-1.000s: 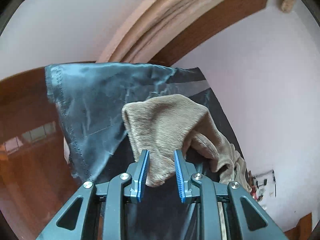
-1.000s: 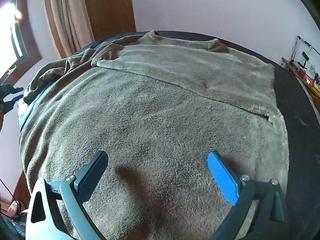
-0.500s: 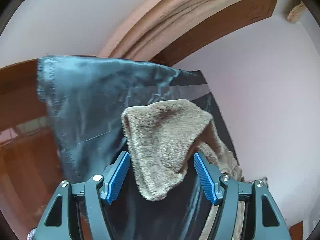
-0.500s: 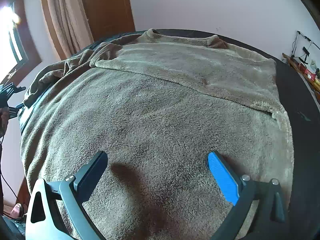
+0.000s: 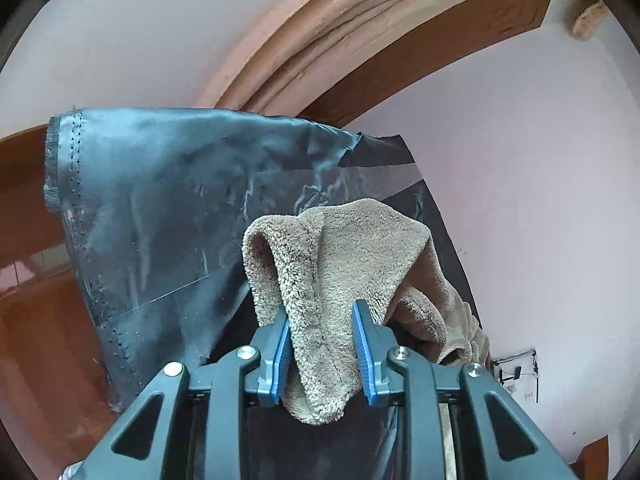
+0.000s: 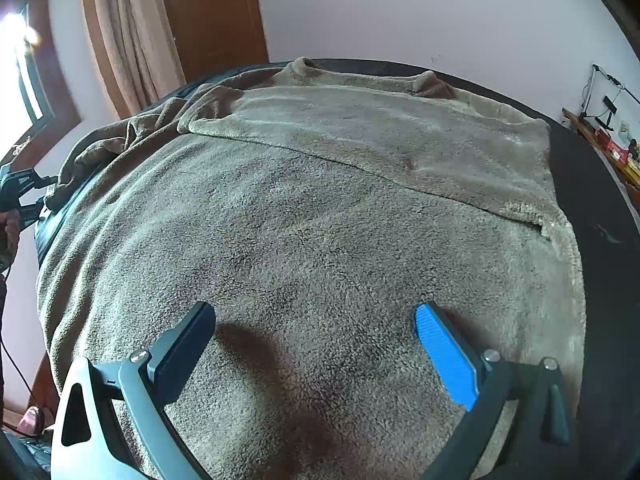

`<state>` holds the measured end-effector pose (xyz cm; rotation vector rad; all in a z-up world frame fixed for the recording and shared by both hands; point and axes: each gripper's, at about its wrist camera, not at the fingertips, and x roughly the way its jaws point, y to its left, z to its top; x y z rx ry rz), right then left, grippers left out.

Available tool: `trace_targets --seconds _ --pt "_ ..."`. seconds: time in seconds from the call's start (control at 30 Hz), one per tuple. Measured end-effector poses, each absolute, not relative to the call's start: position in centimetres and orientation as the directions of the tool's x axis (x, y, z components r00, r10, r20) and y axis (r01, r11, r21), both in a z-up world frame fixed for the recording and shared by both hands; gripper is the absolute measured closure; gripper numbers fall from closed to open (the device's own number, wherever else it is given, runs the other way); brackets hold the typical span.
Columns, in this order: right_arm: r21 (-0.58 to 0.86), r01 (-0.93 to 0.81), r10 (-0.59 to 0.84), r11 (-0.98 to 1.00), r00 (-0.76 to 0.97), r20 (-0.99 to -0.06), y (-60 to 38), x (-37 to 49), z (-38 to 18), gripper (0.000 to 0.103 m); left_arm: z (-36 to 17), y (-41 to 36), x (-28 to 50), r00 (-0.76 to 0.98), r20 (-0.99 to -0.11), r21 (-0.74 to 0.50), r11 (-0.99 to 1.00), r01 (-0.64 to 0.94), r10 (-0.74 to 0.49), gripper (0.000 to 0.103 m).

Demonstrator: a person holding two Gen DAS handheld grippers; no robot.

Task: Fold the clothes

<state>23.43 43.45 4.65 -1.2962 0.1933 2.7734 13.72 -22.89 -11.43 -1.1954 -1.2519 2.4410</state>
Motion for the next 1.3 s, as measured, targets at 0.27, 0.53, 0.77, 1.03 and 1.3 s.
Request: trace_targets --seconds 0.27,0.53,0.77,1.03,1.3 --pt "0.079 -0.124 0.019 -0.989 -0.643 -0.765 43.4 23.5 4.4 0.002 -7.6 -24.2 15.6 -0.769 -0.531 -0.734 -0.647 0.208 0.355 0.09" --pt "0.117 -0.136 0.002 -0.984 -0.661 -0.75 43.9 23.9 4.5 0.002 -2.2 -22.8 16.1 -0.817 -0.446 -0.726 -0.682 0.092 0.365 0.102" --pt "0.158 -0.136 -0.024 -0.978 -0.678 -0.735 44.3 24.3 4.6 0.002 -2.2 -22.2 15.5 -0.784 -0.53 -0.657 -0.742 0.137 0.324 0.101" --pt "0.169 -0.134 -0.033 -0.976 -0.682 -0.731 44.3 24.4 4.7 0.002 -7.3 -25.2 14.9 -0.696 -0.634 -0.671 -0.686 0.281 0.336 0.101" --pt "0.147 -0.14 -0.015 -0.979 -0.672 -0.74 44.1 24.2 4.7 0.002 -9.1 -26.5 14.8 -0.683 -0.642 -0.69 -0.65 0.318 0.348 0.101"
